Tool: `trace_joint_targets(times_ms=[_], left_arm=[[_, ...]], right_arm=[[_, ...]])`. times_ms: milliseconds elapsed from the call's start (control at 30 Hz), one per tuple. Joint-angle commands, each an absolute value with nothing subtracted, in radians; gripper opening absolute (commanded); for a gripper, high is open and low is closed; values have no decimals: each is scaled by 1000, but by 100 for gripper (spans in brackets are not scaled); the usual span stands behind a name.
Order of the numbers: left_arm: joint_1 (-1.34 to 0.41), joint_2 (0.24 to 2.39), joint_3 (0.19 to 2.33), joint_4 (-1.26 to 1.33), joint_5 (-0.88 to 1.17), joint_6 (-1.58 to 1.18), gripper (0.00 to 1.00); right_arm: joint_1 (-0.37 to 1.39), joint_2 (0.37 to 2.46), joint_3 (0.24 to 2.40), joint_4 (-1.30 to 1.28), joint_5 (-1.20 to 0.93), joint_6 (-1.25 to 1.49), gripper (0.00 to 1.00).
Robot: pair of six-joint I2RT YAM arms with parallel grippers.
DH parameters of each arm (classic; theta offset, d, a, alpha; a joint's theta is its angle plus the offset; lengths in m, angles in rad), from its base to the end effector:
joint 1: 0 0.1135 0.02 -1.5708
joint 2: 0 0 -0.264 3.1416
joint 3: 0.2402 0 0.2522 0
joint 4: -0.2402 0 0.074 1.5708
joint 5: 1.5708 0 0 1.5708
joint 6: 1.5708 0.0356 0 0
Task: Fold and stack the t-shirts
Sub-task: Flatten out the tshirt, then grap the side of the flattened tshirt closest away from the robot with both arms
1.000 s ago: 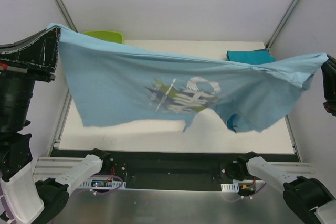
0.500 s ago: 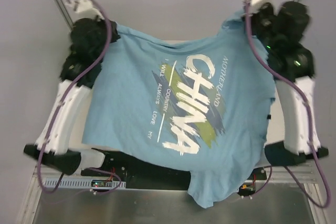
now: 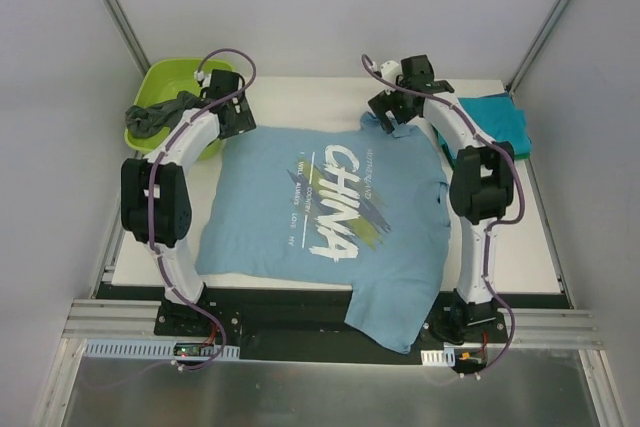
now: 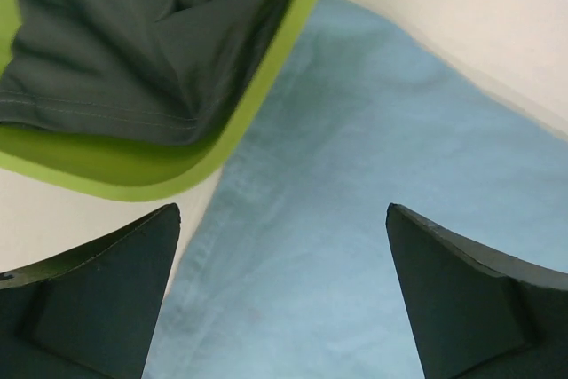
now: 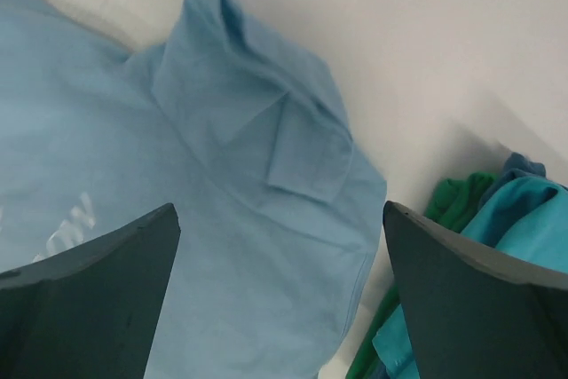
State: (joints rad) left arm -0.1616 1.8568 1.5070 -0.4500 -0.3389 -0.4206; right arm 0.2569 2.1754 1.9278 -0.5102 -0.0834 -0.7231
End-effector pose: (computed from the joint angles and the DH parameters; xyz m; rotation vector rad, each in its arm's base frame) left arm 0.4166 -0.0559 0.2620 -0.4575 2.2706 0.1096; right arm 0.4846 0.1304 0.2536 -1.1330 2.0352 -0.1371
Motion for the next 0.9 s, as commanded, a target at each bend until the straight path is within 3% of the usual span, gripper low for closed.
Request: trace_joint_targets(times_ms=[0, 167, 300, 500, 867], left_arm=[[-172, 1764, 1549, -459, -187, -456, 99], [-172, 1691, 1430, -457, -69, -472, 99], [-173, 1634, 1319, -448, -54, -503, 99], [-176, 1598, 1172, -399, 30, -517, 99], [-172, 1814, 1278, -376, 60, -503, 99]], right_arm=[[258, 2028, 2002, -528, -112, -647, 100], [262, 1829, 1772, -528, -49, -447, 100], [262, 1630, 1467, -477, -115, -188, 99], [262, 1574, 1220, -462, -161, -38, 100], [198, 1951, 1474, -572, -158, -109, 100]])
